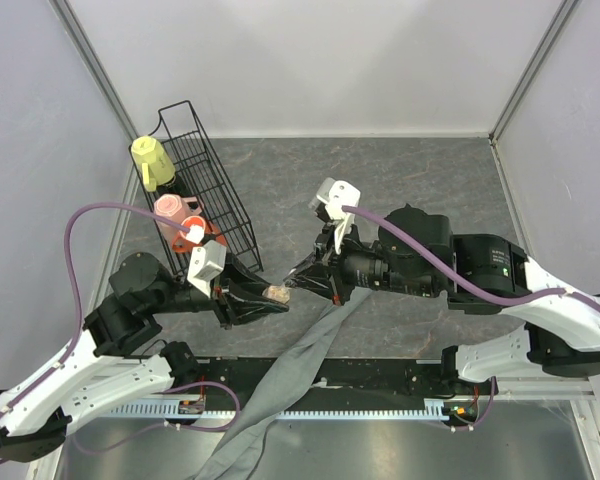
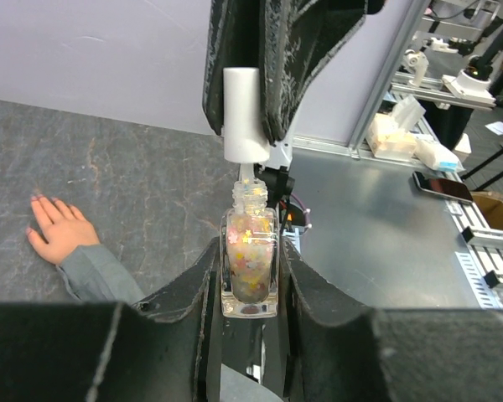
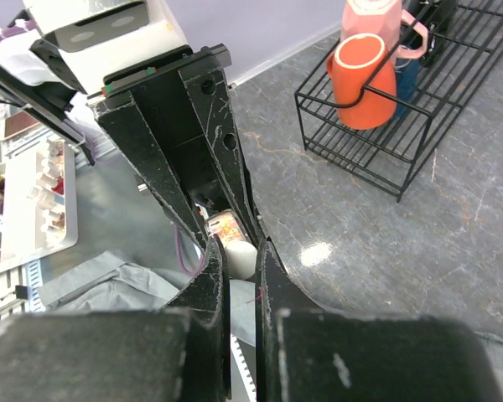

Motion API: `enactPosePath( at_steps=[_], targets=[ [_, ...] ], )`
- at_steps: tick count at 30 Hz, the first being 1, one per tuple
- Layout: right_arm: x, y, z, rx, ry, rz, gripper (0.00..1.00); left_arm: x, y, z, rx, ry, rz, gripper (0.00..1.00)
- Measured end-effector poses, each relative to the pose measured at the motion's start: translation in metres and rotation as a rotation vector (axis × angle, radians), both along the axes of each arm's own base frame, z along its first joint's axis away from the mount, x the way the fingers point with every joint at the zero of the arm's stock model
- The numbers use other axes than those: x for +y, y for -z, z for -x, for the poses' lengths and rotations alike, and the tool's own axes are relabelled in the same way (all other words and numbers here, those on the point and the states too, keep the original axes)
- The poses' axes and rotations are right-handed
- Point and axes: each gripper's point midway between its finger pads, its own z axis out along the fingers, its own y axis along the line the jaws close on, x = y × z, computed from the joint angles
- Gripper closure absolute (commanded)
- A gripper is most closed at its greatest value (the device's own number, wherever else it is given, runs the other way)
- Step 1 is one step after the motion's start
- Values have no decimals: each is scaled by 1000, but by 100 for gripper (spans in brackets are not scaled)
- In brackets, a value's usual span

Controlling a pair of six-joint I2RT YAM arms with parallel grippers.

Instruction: Paint the nails

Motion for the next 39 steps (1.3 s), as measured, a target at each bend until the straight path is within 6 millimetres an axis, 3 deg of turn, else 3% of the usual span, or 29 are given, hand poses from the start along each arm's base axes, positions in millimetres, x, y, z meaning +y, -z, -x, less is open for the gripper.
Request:
enactPosePath(
  at_steps=[28,39],
  targets=[
    [-13,-15,2,-22,-1,-56,100,1,-1,4,-5,20,3,98],
    [-37,-30,-14,-43,119,-113,100,1,-1,-1,-3,-10,5,98]
  ],
)
